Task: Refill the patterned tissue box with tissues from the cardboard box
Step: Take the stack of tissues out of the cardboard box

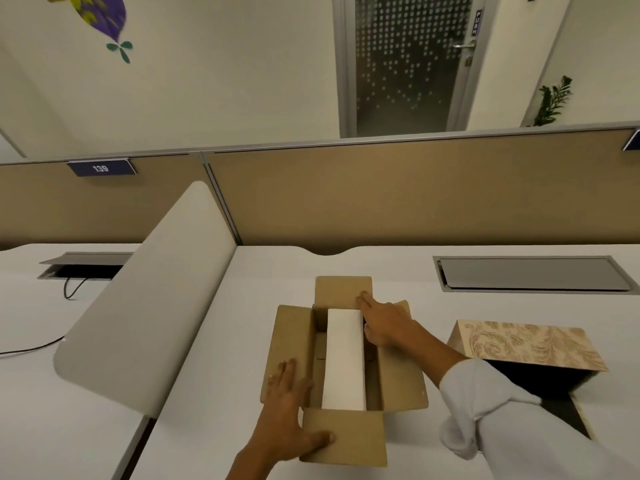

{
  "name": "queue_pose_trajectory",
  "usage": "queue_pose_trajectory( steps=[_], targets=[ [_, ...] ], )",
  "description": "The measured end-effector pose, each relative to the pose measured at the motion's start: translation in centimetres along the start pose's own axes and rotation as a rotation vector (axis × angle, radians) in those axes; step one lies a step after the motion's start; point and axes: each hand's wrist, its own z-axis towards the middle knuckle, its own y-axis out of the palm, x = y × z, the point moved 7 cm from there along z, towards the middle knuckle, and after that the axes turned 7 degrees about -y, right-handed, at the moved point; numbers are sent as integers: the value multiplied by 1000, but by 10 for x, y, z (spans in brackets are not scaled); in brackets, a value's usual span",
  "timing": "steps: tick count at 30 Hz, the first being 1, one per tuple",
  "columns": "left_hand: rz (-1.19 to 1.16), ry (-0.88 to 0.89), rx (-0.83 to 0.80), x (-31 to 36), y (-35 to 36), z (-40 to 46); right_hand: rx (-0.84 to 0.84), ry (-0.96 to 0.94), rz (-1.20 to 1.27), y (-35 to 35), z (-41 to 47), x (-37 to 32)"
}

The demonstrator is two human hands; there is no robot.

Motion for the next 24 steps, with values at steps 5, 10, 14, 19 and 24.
queue_pose_trajectory(
  steps=[5,10,14,19,24],
  targets=[
    [-28,-104,38,-10,19,5,-6,49,18,0,7,0],
    [-38,-55,87,-12,26,12,435,330,609,18,-35,-26],
    [-39,-17,105,-12,26,15,257,580,1016,64,-27,-56],
    [-58,54,120,-13,28,15,58,848,1209,93,-18,-59],
    [-62,51,117,-11,28,13,-2,887,1151,89,-15,-53]
  ],
)
